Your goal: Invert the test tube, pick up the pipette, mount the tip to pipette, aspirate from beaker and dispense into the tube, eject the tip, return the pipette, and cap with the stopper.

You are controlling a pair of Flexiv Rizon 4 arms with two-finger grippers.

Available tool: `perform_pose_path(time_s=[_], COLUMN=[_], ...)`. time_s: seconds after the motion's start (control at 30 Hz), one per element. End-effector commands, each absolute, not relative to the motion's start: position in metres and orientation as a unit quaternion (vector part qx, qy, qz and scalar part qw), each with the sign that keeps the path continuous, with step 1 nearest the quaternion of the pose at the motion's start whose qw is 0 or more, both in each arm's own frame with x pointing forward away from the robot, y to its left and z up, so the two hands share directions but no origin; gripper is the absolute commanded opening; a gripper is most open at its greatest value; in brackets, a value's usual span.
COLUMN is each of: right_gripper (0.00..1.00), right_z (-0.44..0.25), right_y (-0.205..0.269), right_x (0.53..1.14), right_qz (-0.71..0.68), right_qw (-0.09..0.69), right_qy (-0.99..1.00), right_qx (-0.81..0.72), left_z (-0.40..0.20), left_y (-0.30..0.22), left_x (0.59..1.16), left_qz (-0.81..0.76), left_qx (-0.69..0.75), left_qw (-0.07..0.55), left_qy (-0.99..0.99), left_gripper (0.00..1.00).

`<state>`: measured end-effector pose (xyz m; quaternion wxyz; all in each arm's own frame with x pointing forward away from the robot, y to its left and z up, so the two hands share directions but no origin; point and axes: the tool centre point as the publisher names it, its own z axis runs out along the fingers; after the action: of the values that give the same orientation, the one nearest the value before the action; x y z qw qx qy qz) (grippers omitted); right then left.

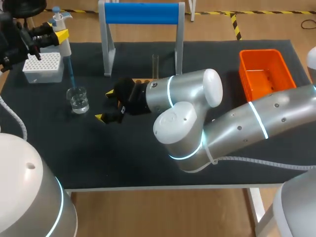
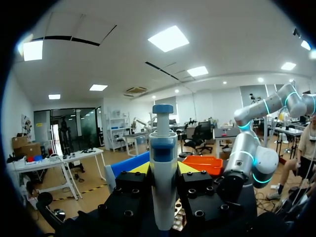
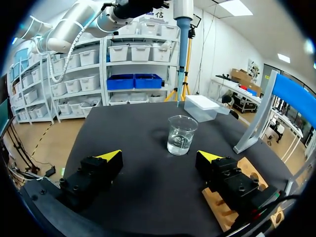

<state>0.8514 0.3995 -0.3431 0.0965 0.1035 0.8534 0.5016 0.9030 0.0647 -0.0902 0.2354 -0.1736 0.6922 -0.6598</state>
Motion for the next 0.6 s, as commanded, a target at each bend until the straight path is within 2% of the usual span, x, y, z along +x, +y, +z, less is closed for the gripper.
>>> perform_pose_path(time_s=[0.03,0.6], right_gripper=[1.0,1.0], right_z=[-0.344,-0.344], right_y=[0.401,0.401], right_x=[0.852,0.852], right_qz=[0.501,0.501], right_qw=[0.097,0.097], right_qy=[0.853,0.853], right_qx=[0.104,0.104], left_z=[-0.095,-0.129], left_y=[0.066,0.068], left_x=[0.907,0.922], left_qz=[-0.657,-0.665], left_qx=[-0.175,-0.178], left_qw=[0.239,0.244], left_qy=[0.693,0.683], left_gripper=[0.0,0.0])
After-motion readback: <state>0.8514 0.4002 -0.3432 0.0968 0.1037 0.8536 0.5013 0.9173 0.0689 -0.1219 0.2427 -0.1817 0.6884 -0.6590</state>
